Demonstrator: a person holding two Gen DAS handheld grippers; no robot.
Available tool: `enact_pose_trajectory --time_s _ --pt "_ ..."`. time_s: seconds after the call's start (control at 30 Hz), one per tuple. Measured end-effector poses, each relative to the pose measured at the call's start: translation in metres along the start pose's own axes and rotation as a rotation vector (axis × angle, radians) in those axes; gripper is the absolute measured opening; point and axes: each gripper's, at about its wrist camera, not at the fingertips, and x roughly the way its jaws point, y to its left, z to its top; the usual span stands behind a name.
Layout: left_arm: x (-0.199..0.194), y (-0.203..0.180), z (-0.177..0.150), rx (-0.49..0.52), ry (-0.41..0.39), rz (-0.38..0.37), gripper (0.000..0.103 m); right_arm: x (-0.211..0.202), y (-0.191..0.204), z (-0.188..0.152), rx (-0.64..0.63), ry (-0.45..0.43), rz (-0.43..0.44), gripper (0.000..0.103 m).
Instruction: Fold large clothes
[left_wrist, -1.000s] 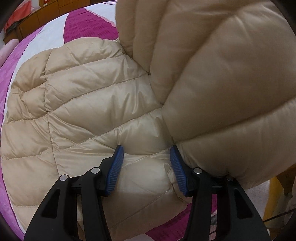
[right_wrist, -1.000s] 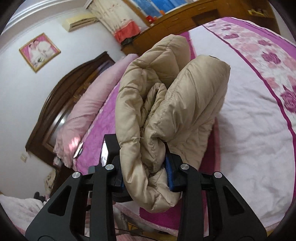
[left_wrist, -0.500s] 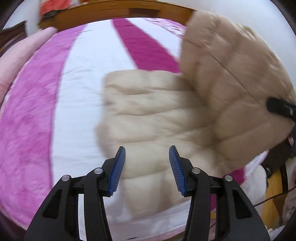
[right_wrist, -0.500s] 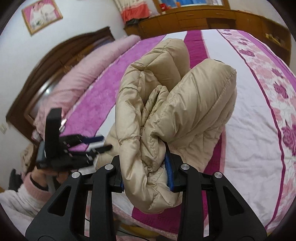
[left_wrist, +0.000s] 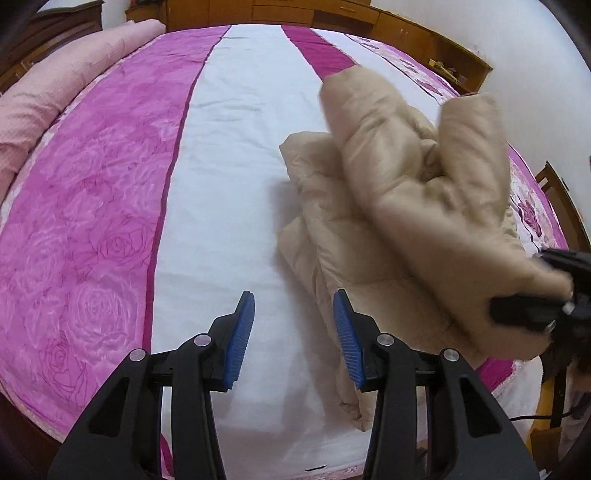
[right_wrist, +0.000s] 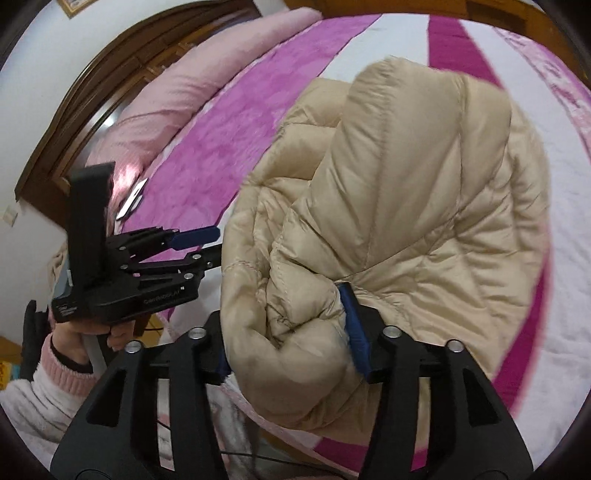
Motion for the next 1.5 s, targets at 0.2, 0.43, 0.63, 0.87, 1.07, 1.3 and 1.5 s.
enact_pose_trajectory --time_s 0.2,0.43,0.63,0.87,1.07,1.3,1.5 --pt "-0.007 0.007 -0.003 -0.003 -0.026 0.027 0.044 0.018 0.001 -0.007 0.029 -0.022 0.041 0.063" --pt "-0.026 -0.001 0.005 0.027 -0.052 -0.009 0.044 -0.033 0.008 -0.014 0.065 -0.073 0.055 0.075" --pt "-0.046 -0.023 0.019 0.047 -0.070 -0.077 0.044 -0.085 0.007 -0.020 0.067 -0.146 0.064 0.080" --pt "-0.055 -0.060 0.030 0.087 -0.068 -0.169 0.051 -0.133 -0.041 -0.040 0.178 -0.253 -0.005 0.082" --pt "-0.053 -0.088 0.038 0.114 -0.080 -0.173 0.070 -0.143 -0.101 -0.059 0.311 -0.270 -0.097 0.082" --pt "-0.033 -0.105 0.049 0.086 -0.032 -0.218 0.079 -0.107 -0.149 -0.073 0.445 -0.218 -0.060 0.082" --pt "-0.007 -0.112 0.045 0.141 0.007 -0.094 0.079 -0.074 -0.156 -0.064 0.459 -0.173 -0.031 0.082"
